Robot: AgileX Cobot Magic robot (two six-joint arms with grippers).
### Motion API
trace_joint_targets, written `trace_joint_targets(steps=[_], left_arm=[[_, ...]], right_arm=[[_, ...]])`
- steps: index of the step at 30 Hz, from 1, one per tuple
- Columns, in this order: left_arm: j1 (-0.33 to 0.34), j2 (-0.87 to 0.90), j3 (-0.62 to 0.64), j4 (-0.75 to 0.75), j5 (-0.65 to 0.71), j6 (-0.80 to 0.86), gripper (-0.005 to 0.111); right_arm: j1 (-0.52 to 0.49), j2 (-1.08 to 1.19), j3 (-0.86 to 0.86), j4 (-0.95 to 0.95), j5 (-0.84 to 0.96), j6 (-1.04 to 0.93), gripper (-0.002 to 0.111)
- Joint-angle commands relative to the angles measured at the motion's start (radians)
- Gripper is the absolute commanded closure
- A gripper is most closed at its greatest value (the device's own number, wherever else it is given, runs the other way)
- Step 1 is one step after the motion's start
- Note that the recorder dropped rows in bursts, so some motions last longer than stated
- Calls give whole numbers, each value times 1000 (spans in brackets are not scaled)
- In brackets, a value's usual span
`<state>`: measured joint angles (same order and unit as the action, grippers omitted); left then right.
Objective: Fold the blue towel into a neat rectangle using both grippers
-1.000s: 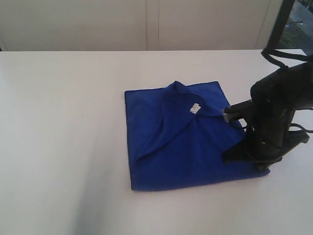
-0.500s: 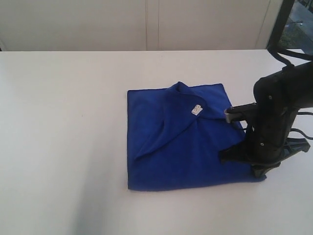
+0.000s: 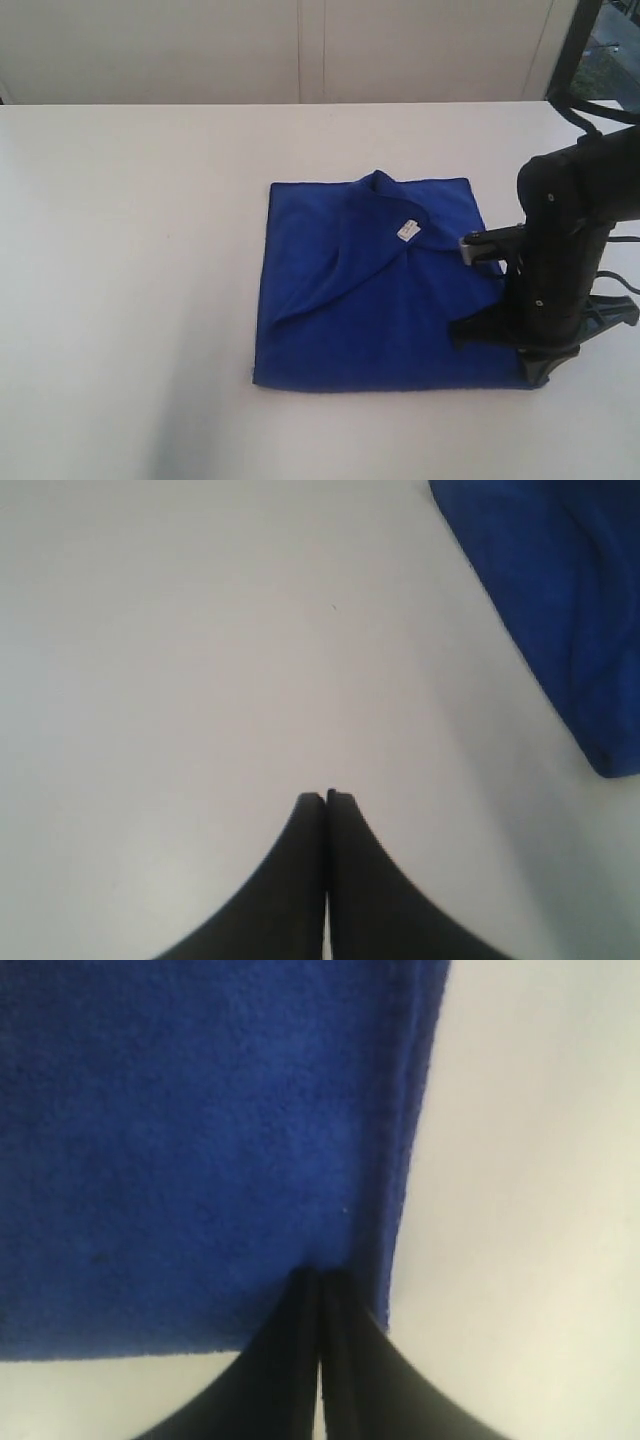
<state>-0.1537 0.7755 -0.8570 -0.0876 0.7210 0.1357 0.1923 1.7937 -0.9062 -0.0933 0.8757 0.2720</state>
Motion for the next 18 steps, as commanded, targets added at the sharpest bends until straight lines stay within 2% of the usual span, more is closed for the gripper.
trace_joint_targets(steps=[1,9,18], left_arm=[[3,-7,-5,-12,7,-1,107],[3,-7,-5,-12,7,-1,107],[3,-7,-5,-12,7,-1,107]], right_arm=[[-1,0,11,-12,19,-12,108],[-1,-20,-10,-12,-49,-2,108],[-1,-114,-130,-14,-72,-4,108]])
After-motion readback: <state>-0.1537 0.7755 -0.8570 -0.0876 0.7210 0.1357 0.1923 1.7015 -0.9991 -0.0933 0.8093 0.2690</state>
